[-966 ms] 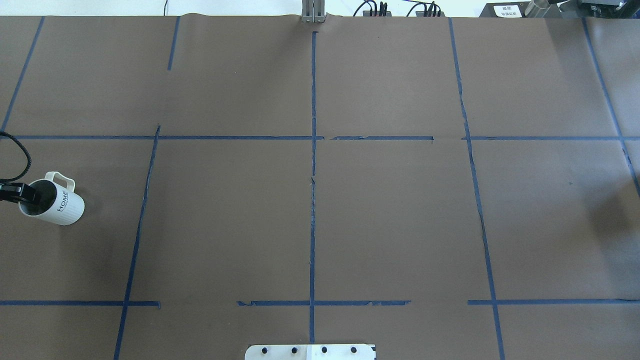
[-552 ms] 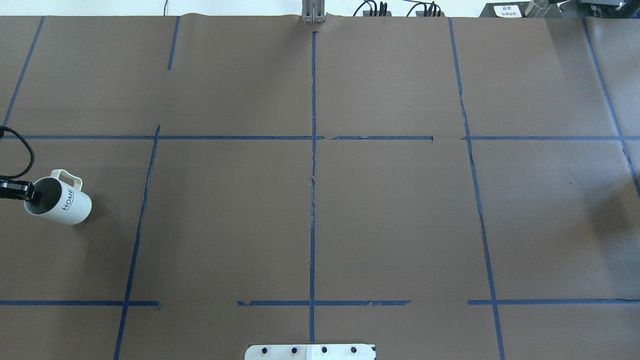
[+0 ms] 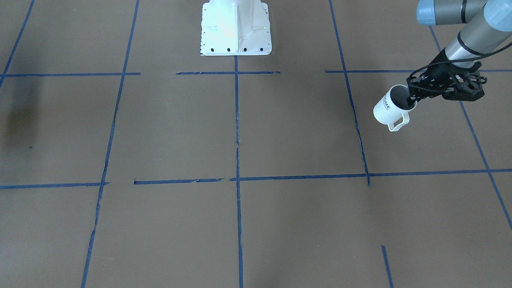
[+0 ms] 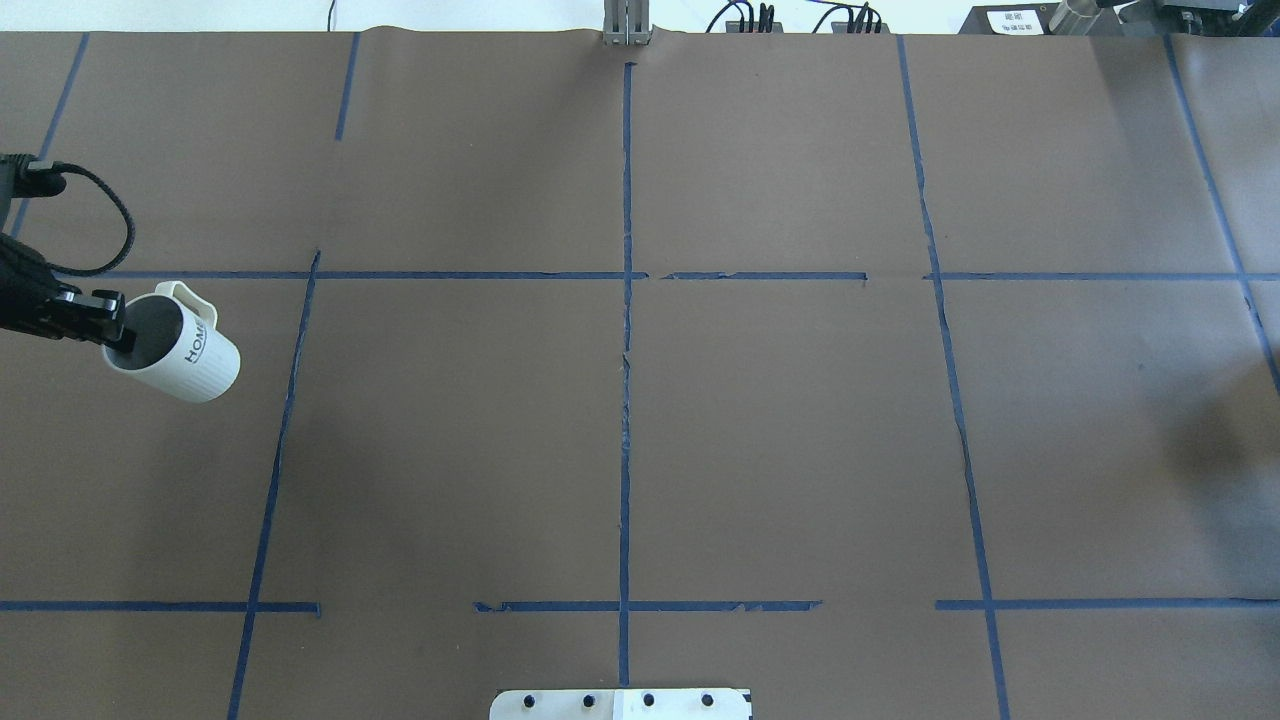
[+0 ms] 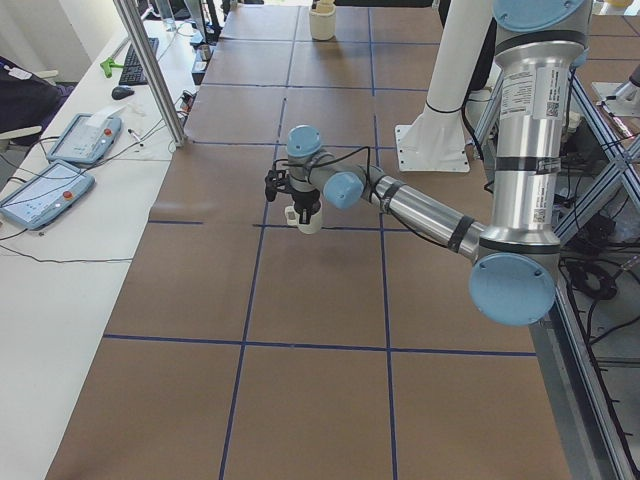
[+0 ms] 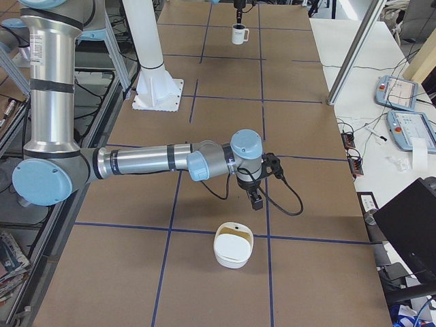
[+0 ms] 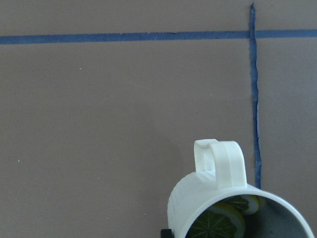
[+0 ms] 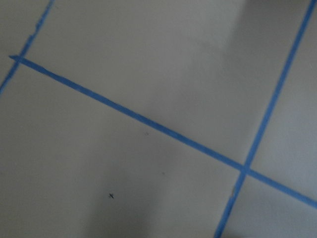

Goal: Left arm hands cup to right arm to dump lemon

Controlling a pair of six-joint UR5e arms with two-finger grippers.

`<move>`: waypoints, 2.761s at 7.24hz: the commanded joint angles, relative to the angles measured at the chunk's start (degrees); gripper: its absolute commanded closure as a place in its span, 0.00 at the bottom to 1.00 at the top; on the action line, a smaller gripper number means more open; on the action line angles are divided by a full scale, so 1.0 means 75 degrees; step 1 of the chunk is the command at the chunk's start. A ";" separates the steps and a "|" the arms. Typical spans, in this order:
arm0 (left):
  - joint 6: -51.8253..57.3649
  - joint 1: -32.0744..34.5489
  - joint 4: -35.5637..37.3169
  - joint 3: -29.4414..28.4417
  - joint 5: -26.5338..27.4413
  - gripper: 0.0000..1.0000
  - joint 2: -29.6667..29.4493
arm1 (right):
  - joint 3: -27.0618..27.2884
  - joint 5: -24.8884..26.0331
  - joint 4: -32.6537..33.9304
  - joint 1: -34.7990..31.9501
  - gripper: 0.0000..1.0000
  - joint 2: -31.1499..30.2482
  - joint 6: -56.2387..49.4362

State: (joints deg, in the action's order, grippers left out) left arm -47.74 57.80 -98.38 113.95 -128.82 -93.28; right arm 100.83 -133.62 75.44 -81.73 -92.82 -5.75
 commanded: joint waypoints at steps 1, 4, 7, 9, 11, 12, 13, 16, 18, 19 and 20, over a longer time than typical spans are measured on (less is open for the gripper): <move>-0.1862 -0.0030 0.1159 0.0041 -0.0027 1.00 -0.1431 | -0.0038 -0.0008 -0.0590 0.0595 0.01 0.0713 0.0133; -0.5345 -0.0733 0.1855 -0.0181 -0.0039 1.00 -0.3332 | 0.0009 0.0038 -0.1723 0.1425 0.01 0.1415 0.0517; -0.5880 -0.0827 0.1855 -0.0670 0.0008 1.00 -0.4083 | 0.0230 0.0390 -0.1924 0.2399 0.00 0.1899 0.1351; -0.6103 -0.0909 0.1855 -0.1152 0.0008 1.00 -0.4647 | 0.0594 0.0448 -0.3265 0.3299 0.01 0.1911 0.2831; -0.6289 -0.1119 0.1855 -0.1538 0.0042 1.00 -0.5068 | 0.0618 0.2287 -0.4303 0.4737 0.01 0.2529 0.4206; -0.6302 -0.1156 0.1855 -0.1761 0.0043 1.00 -0.5279 | 0.0607 0.3031 -0.4305 0.5465 0.01 0.3147 0.4223; -0.6302 -0.1272 0.1855 -0.1833 0.0043 1.00 -0.5316 | 0.0630 0.3526 -0.4270 0.5797 0.01 0.3525 0.4235; -0.6326 -0.1355 0.1855 -0.2268 -0.0039 1.00 -0.5680 | 0.0783 0.6585 -0.4270 0.7437 0.00 0.3891 0.4118; -0.6454 -0.1588 0.1855 -0.2140 -0.0051 1.00 -0.5680 | 0.0771 0.6601 -0.4270 0.7534 0.01 0.3903 0.4059; -0.6594 -0.1636 0.1844 -0.2092 -0.0074 1.00 -0.5680 | 0.0759 0.6613 -0.4282 0.7546 0.01 0.3903 0.4071; -0.6595 -0.1752 0.1844 -0.2034 -0.0074 1.00 -0.5680 | 0.0736 0.6613 -0.4282 0.7546 0.00 0.3903 0.4071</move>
State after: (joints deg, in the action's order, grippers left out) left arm -96.76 45.56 -84.52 98.16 -129.30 -135.87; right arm 106.51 -84.15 43.36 -25.27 -63.58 24.79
